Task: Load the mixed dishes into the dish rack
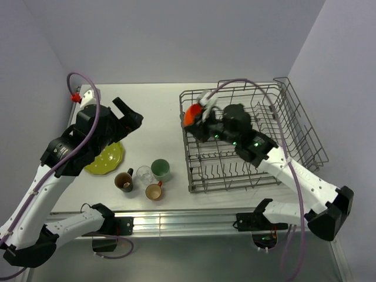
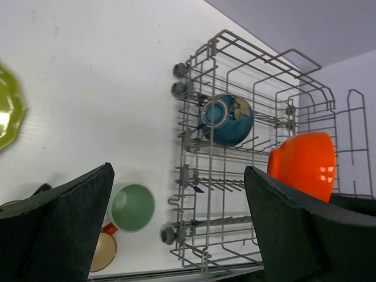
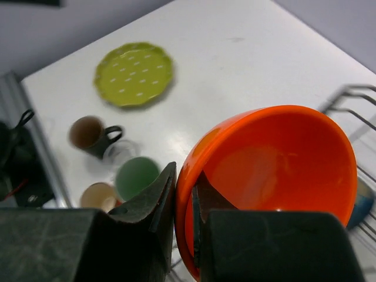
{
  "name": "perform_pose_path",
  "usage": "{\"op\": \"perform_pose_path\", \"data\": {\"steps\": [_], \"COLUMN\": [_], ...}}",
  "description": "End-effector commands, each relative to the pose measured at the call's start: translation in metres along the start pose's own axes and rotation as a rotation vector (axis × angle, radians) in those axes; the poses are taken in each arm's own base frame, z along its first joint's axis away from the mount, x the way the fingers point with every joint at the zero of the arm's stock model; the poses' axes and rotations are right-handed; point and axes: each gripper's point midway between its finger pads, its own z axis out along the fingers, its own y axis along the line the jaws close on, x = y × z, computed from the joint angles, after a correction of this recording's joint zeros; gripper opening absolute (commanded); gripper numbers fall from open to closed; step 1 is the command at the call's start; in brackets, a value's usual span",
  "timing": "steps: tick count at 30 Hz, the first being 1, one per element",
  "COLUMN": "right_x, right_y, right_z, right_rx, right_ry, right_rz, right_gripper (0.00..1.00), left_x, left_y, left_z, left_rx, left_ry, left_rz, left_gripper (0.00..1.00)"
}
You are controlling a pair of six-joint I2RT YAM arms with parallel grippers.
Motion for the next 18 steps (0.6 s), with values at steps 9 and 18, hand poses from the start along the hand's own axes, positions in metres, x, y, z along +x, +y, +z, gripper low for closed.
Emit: {"op": "perform_pose_path", "data": {"steps": [9,18], "right_x": [-0.015,0.013], "right_y": [-0.125,-0.166], "right_z": [-0.048,-0.078], "right_rx": [-0.149,-0.406], "right_ry": [-0.314,-0.508], "right_rz": [0.507,0.837], "right_gripper": [0.00,0.00], "left_x": [0.022,0.039], "left_y": [-0.032,-0.037], "left_z": [0.009,0.020], "left_rx": [0.192,0.218], "left_ry": [0.076,0.132], "left_rz": [-0.017,-0.002], "left_gripper": [0.97,0.96]}}
